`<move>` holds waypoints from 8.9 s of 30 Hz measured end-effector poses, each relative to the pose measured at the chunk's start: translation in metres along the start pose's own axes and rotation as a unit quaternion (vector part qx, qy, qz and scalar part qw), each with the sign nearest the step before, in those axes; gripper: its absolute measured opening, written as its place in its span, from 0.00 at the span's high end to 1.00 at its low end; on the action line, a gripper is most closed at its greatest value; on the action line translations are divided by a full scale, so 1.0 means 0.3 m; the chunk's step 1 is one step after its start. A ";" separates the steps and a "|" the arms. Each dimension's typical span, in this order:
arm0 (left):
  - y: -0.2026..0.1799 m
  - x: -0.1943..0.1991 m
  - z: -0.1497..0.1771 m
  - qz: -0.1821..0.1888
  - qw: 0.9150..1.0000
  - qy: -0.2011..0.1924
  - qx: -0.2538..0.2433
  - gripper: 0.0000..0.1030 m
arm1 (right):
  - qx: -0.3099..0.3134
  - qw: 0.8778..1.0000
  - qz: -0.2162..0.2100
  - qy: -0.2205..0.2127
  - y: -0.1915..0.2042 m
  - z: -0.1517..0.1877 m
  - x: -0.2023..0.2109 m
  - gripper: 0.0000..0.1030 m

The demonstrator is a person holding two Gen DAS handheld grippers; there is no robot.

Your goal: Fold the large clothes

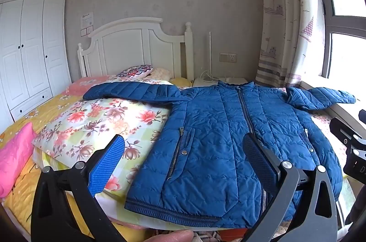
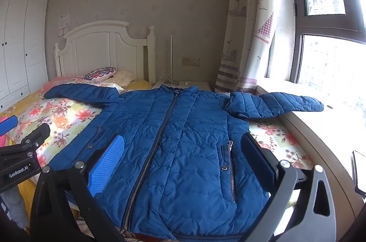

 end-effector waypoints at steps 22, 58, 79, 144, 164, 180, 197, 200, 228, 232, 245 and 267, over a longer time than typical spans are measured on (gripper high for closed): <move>0.010 -0.010 0.012 0.001 1.000 0.006 0.004 0.04 | -0.001 1.000 -0.006 0.005 0.000 -0.008 -0.008 0.02; 0.027 -0.005 0.012 -0.008 1.000 0.009 0.003 0.04 | -0.003 1.000 -0.009 0.011 0.007 0.013 -0.018 0.02; 0.018 -0.016 0.016 -0.007 1.000 0.013 0.002 0.04 | -0.003 1.000 -0.012 0.021 0.010 0.025 -0.039 0.02; -0.312 -1.292 -0.163 0.141 0.954 0.263 0.001 0.04 | -0.226 0.941 -0.091 0.234 -0.623 -0.088 -1.074 0.35; -0.283 -1.288 -0.170 0.150 0.955 0.255 0.029 0.04 | -0.161 0.981 -0.106 0.030 -0.508 -0.603 -1.254 0.85; -0.218 -1.295 -0.180 0.190 0.946 0.247 0.086 0.04 | -0.071 0.986 -0.098 0.117 -0.385 -0.451 -1.247 0.38; -0.211 -1.524 -0.258 0.431 0.743 0.274 0.432 0.07 | -0.178 0.965 -0.037 0.191 -0.643 -0.133 -1.352 0.43; -0.250 -1.546 -0.269 0.448 0.709 0.277 0.469 0.32 | -0.175 0.965 -0.034 0.190 -0.641 -0.137 -1.350 0.43; -0.086 -1.502 -0.191 0.379 0.737 0.236 0.508 0.05 | -0.180 0.965 -0.039 0.188 -0.649 -0.130 -1.340 0.43; -0.101 -1.609 -0.206 0.368 0.695 0.248 0.565 0.24 | -0.184 0.964 -0.043 0.188 -0.652 -0.128 -1.341 0.43; -0.169 -1.229 -0.317 0.161 0.959 0.196 0.124 0.25 | -0.195 0.962 -0.054 0.186 -0.665 -0.121 -1.345 0.42; -0.197 -1.416 -0.310 0.110 0.964 0.239 0.038 0.17 | -0.176 0.965 -0.036 0.191 -0.643 -0.124 -1.345 0.42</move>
Point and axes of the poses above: each gripper's, at about its wrist camera, not at the fingertips, and x roughly against the way its jaws point, y to its left, z to its underside, the point moved 4 cm from there along -x, roughly the way its jaws point, and after that the axes turned 5 degrees about y, right-handed, at the moved point
